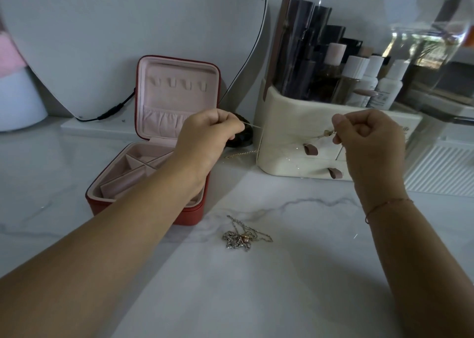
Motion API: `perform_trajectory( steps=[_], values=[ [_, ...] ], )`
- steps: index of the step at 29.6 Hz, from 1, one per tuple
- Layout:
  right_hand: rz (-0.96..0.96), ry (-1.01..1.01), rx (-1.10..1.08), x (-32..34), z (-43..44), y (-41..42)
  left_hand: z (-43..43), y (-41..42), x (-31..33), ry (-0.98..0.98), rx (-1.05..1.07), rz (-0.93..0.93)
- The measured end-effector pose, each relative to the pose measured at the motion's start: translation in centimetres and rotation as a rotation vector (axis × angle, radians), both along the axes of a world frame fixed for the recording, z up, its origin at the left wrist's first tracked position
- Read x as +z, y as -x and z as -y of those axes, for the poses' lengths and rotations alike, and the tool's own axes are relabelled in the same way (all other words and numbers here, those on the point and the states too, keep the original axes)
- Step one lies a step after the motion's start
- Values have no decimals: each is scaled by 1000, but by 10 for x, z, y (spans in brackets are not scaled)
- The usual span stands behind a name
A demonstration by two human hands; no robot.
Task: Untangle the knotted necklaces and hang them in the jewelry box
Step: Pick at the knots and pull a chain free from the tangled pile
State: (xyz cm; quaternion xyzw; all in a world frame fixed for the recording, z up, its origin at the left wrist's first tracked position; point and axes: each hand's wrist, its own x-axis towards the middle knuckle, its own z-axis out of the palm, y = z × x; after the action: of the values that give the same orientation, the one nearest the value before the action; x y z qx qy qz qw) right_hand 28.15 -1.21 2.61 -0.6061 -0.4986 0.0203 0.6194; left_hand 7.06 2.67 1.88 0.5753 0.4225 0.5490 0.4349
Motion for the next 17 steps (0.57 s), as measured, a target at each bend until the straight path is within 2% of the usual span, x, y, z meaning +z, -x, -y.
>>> perform_trajectory(
  steps=[4,11,14,17],
  values=[
    [-41,-36,30,3,0,1,3,-3,-3,-56,-7,-94],
    [-210,25,395,7,5,15,10,-10,-10,-123,-106,-260],
    [-284,70,503,6,5,21,13,-15,-12,-110,-192,-256],
    [-313,97,599,5,5,24,18,-21,-15,-5,-331,-164]
  ],
)
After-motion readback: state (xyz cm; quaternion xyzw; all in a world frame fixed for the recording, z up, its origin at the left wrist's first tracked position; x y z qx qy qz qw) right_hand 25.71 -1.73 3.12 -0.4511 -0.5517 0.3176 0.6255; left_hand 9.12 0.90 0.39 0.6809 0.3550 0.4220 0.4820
